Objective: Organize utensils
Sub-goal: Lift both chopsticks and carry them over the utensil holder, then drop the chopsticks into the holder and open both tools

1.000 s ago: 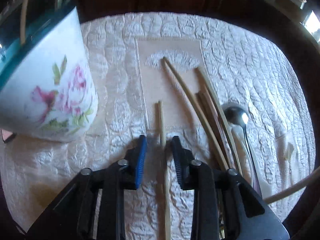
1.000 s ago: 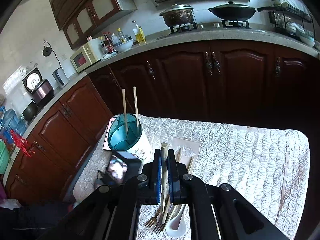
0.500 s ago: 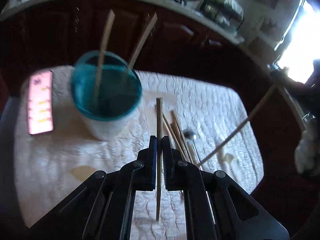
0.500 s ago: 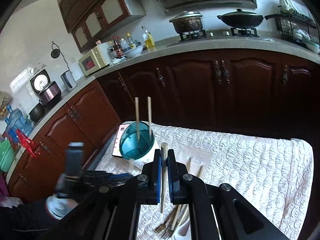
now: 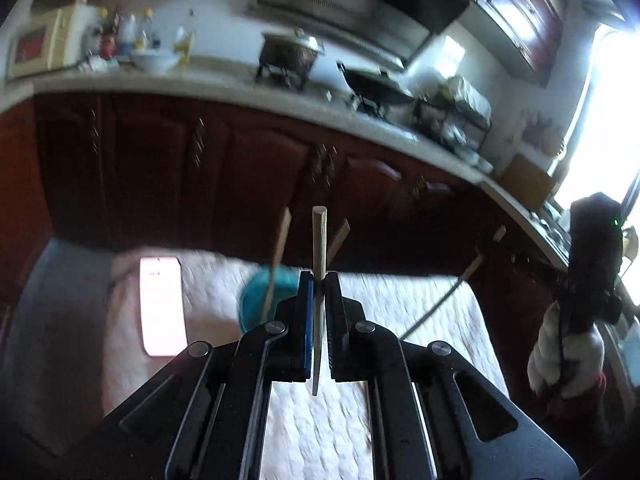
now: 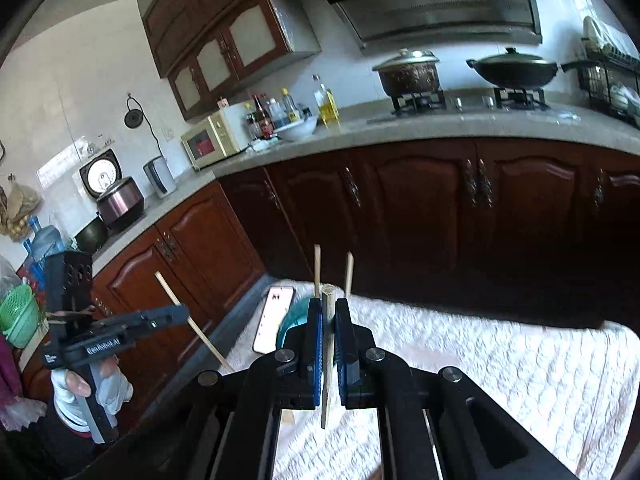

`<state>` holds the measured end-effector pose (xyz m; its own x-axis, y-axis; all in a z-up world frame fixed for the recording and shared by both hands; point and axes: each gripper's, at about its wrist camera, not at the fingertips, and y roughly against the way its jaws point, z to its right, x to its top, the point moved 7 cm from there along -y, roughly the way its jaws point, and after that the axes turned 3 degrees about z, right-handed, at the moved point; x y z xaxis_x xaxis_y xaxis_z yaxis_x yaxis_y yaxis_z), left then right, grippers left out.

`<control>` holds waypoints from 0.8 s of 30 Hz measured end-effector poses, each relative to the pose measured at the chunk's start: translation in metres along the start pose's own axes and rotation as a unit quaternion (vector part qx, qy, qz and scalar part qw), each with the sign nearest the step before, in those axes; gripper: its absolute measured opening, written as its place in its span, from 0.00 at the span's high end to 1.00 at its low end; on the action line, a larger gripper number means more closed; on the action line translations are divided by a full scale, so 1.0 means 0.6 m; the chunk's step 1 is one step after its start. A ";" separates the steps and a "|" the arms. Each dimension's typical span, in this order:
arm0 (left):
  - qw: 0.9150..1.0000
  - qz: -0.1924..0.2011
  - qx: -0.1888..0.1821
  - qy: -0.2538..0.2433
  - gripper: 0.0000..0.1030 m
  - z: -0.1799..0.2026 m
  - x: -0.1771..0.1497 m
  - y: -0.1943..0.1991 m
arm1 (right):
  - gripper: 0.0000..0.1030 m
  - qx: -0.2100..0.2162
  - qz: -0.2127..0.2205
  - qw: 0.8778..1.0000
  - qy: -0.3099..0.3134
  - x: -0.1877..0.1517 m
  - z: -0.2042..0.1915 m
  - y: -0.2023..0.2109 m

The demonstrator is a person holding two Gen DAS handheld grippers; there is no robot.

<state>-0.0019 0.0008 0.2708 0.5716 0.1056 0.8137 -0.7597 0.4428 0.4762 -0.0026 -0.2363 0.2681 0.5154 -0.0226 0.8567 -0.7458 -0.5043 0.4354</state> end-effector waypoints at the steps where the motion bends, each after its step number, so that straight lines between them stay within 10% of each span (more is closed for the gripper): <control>1: 1.000 0.011 0.010 -0.003 0.96 -0.003 0.015 -0.001 | 0.95 -0.002 0.004 1.000 0.003 0.009 -0.003 -0.004; 12: 0.996 0.025 0.082 -0.023 0.96 -0.052 0.048 -0.089 | 0.95 -0.030 0.040 0.999 -0.011 0.075 0.007 -0.098; 24: 0.993 -0.023 0.113 -0.024 0.96 -0.079 -0.024 -0.184 | 0.95 -0.029 -0.009 0.999 -0.040 0.011 0.041 -0.229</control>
<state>0.0884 -0.0074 0.1908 0.5955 0.0461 0.8020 -0.7870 0.2335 0.5710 0.1136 -0.1884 0.2075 0.5593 -0.0846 0.8246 -0.7585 -0.4536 0.4679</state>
